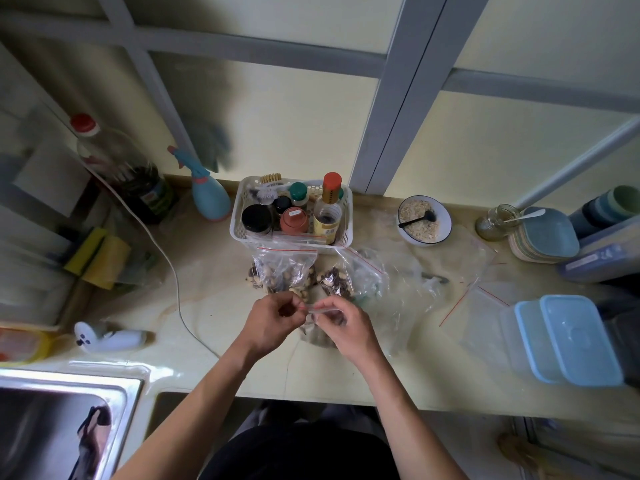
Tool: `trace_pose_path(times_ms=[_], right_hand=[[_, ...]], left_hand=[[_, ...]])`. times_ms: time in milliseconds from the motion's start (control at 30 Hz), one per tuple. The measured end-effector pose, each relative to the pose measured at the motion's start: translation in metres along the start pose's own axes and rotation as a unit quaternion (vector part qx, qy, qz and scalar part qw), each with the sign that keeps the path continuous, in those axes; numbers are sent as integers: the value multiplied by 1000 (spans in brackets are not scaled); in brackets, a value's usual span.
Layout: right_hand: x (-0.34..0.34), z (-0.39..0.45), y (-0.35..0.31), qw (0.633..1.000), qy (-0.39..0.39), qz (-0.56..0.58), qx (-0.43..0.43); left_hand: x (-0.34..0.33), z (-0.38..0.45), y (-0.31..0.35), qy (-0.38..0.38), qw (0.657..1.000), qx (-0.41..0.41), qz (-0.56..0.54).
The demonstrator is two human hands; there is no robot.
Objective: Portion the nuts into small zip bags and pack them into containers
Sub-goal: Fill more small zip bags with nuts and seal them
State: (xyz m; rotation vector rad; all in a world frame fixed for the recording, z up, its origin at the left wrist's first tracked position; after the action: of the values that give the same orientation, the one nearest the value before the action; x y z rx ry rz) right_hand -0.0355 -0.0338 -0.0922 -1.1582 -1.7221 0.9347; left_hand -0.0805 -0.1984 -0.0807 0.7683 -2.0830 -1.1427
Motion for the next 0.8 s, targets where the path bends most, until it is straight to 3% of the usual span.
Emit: trace_pose_path(times_ms=[467,700,800], right_hand=[[4,-4,-6,997,65,-38,3],[2,-3,-6,999,26,-34,-11],[-1,-4,-2,999,-5,-17,-31]], left_hand=[[3,-1,0,46,997,11,60],[-5,-2,3,-11,999,-20,43],[-1,-2,-6,18,999,-6,43]])
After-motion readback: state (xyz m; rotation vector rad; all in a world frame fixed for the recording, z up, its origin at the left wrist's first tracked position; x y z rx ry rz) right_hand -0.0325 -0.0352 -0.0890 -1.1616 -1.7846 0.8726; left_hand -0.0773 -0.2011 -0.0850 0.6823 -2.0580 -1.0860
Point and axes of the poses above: each hand's wrist, its own z-axis towards the middle knuckle, its own x-axis out of the back of the hand, y = z × x, the point moved 6 cm from there along z, towards the middle knuckle, and after that the axes turned 14 degrees about -y, right-handed, at the moved point
